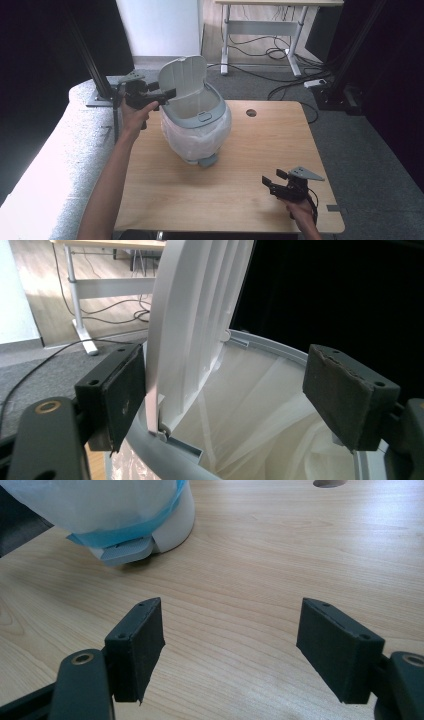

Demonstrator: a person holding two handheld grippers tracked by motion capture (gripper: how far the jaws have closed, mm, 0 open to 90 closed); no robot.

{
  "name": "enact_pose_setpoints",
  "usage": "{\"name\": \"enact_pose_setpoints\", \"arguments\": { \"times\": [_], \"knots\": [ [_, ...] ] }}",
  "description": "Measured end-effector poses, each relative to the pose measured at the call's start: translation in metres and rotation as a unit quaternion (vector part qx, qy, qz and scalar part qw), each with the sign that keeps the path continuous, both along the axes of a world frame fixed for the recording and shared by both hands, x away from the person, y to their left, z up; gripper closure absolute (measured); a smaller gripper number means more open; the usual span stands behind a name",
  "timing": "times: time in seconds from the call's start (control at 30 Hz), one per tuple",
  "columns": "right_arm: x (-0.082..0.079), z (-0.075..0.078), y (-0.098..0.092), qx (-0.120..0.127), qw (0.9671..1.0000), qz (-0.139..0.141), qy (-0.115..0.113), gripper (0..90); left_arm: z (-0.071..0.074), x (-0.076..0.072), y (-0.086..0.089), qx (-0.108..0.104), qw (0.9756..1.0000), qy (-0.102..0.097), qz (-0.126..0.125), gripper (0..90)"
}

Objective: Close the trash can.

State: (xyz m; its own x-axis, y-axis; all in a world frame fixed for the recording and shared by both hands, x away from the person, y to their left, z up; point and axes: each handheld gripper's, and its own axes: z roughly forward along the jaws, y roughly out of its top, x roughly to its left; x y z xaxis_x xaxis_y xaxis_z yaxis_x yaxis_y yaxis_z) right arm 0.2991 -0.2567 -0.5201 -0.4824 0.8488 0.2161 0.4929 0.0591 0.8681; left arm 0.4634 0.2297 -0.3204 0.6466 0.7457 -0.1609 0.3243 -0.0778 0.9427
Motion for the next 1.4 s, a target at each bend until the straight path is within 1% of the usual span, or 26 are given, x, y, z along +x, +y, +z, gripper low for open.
{"name": "enact_pose_setpoints", "arguments": {
  "times": [0.07, 0.13, 0.17, 0.2, 0.23, 0.27, 0.33, 0.37, 0.4, 0.43, 0.53, 0.57, 0.6, 0.7, 0.73, 0.83, 0.87, 0.97, 1.03, 1.1, 1.13, 1.17, 1.27, 1.4],
  "knots": [
    [0.0, 0.0, 0.0, 0.0, 1.0, 0.0, 0.0, 26.4, 0.0, 0.0, -0.001, 0.004, 1.0, -0.001, 0.001, 18.6],
    [0.0, 0.0, 0.0, 0.002, 1.0, -0.001, -0.001, 26.4, 0.0, -0.004, -0.003, 0.008, 0.9999, -0.006, 0.002, 18.6],
    [0.0, 0.001, -0.001, 0.004, 1.0, -0.001, -0.001, 26.3, -0.001, -0.007, -0.006, 0.014, 0.9998, -0.01, 0.001, 18.6],
    [0.0, 0.001, -0.001, 0.004, 1.0, -0.001, -0.001, 26.3, -0.001, -0.007, -0.006, 0.014, 0.9998, -0.01, 0.001, 18.7],
    [0.0, 0.001, 0.0, 0.005, 1.0, -0.001, -0.001, 26.2, -0.001, -0.011, -0.009, 0.022, 0.9996, -0.016, -0.003, 18.8],
    [0.0, 0.001, 0.0, 0.005, 1.0, -0.001, -0.001, 26.2, -0.001, -0.011, -0.009, 0.022, 0.9996, -0.016, -0.003, 18.8],
    [0.0, 0.001, 0.0, 0.005, 1.0, 0.0, -0.001, 26.0, -0.002, -0.017, -0.014, 0.022, 0.9994, -0.019, -0.02, 18.5],
    [0.0, 0.002, 0.001, 0.005, 1.0, 0.001, -0.001, 26.0, -0.003, -0.02, -0.017, 0.024, 0.9992, -0.021, -0.025, 18.5],
    [0.0, 0.002, 0.001, 0.005, 1.0, 0.001, -0.001, 26.0, -0.003, -0.02, -0.017, 0.024, 0.9992, -0.021, -0.025, 18.4],
    [-0.001, 0.002, 0.001, 0.006, 1.0, 0.001, -0.002, 25.9, -0.005, -0.024, -0.02, 0.021, 0.999, -0.021, -0.033, 18.4],
    [-0.001, 0.003, 0.001, 0.007, 1.0, 0.002, -0.003, 25.7, -0.008, -0.033, -0.026, 0.01, 0.9987, -0.019, -0.047, 18.1],
    [-0.002, 0.003, 0.002, 0.008, 1.0, 0.002, -0.002, 25.6, -0.008, -0.033, -0.026, 0.01, 0.9987, -0.019, -0.047, 17.9],
    [-0.002, 0.003, 0.002, 0.009, 1.0, 0.002, -0.002, 25.5, -0.01, -0.038, -0.03, 0.007, 0.9984, -0.016, -0.054, 17.4],
    [-0.002, 0.003, 0.003, 0.009, 1.0, 0.004, -0.002, 25.4, -0.014, -0.043, -0.035, 0.01, 0.9985, -0.009, -0.053, 16.7],
    [-0.002, 0.003, 0.003, 0.01, 0.9999, 0.004, -0.002, 25.4, -0.016, -0.042, -0.037, 0.01, 0.9985, -0.002, -0.053, 16.8],
    [-0.002, 0.003, 0.004, 0.009, 0.9999, 0.006, -0.002, 25.4, -0.02, -0.039, -0.041, 0.012, 0.9988, 0.011, -0.046, 16.8],
    [-0.002, 0.003, 0.004, 0.008, 0.9999, 0.006, -0.002, 25.4, -0.022, -0.037, -0.044, 0.018, 0.9991, 0.014, -0.035, 16.9],
    [-0.002, 0.002, 0.005, 0.006, 1.0, 0.006, 0.0, 25.4, -0.024, -0.031, -0.05, 0.031, 0.9992, 0.017, -0.015, 17.1],
    [-0.002, 0.001, 0.005, 0.006, 1.0, 0.006, 0.001, 25.4, -0.025, -0.029, -0.054, 0.037, 0.9992, 0.014, -0.006, 17.2],
    [-0.002, 0.001, 0.005, 0.006, 1.0, 0.005, 0.002, 25.4, -0.025, -0.029, -0.058, 0.05, 0.9987, 0.007, 0.009, 17.7],
    [-0.002, 0.0, 0.005, 0.006, 1.0, 0.005, 0.002, 25.3, -0.025, -0.029, -0.061, 0.07, 0.9974, -0.002, 0.021, 19.1],
    [-0.001, 0.0, 0.004, 0.006, 1.0, 0.004, 0.003, 25.4, -0.026, -0.03, -0.064, 0.082, 0.9962, -0.007, 0.029, 20.9],
    [-0.002, 0.0, 0.004, 0.006, 1.0, 0.004, 0.003, 25.4, -0.025, -0.031, -0.067, 0.086, 0.9956, -0.005, 0.039, 20.3],
    [-0.001, -0.002, 0.005, 0.004, 1.0, 0.004, 0.006, 25.4, -0.025, -0.031, -0.069, 0.089, 0.9952, -0.006, 0.041, 20.7]
  ]
}}
